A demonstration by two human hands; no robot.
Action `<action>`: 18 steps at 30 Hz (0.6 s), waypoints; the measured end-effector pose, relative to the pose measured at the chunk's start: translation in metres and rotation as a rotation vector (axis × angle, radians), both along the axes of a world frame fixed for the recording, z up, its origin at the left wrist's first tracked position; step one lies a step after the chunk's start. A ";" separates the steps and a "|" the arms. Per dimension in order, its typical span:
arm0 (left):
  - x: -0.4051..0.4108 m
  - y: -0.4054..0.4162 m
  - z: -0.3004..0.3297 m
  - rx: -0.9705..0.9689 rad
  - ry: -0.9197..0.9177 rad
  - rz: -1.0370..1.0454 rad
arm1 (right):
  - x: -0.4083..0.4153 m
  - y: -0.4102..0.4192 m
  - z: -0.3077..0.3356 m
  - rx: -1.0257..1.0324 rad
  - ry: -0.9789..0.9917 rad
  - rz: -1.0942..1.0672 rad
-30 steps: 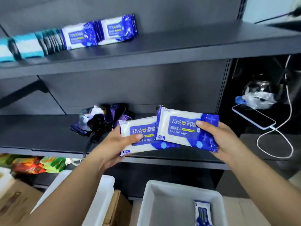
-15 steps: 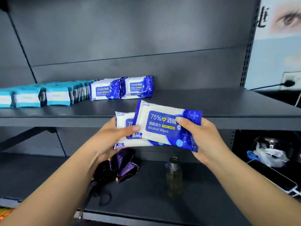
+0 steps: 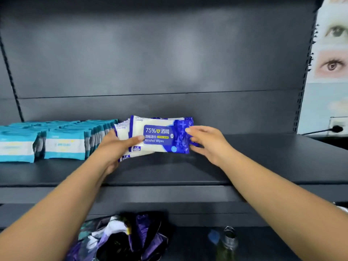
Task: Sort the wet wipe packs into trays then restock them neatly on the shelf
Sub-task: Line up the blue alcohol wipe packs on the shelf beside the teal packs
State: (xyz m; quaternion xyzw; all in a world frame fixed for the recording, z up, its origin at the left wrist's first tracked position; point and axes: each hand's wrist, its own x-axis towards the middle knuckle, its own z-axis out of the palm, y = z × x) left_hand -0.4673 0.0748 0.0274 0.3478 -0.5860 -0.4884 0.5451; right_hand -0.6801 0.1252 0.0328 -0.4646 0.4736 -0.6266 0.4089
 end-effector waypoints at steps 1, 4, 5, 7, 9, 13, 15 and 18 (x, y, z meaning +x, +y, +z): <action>0.005 -0.013 0.001 -0.010 0.012 0.045 | -0.004 -0.009 0.002 0.000 0.051 -0.051; 0.014 -0.051 0.006 -0.026 0.041 0.164 | -0.018 -0.037 0.003 0.043 0.190 -0.156; 0.014 -0.063 0.010 -0.031 0.062 0.183 | -0.022 -0.048 0.002 0.079 0.239 -0.181; 0.010 -0.081 0.014 -0.046 0.095 0.201 | -0.029 -0.068 0.000 0.176 0.338 -0.240; 0.003 -0.094 0.016 -0.057 0.118 0.174 | -0.037 -0.088 -0.001 0.286 0.471 -0.318; 0.003 -0.116 0.008 -0.030 0.149 0.134 | -0.039 -0.126 -0.005 0.452 0.754 -0.324; 0.009 -0.120 0.006 -0.004 0.160 0.120 | -0.035 -0.139 -0.009 0.453 0.766 -0.251; 0.017 -0.122 0.006 0.022 0.207 0.133 | -0.030 -0.147 -0.005 0.497 0.771 -0.168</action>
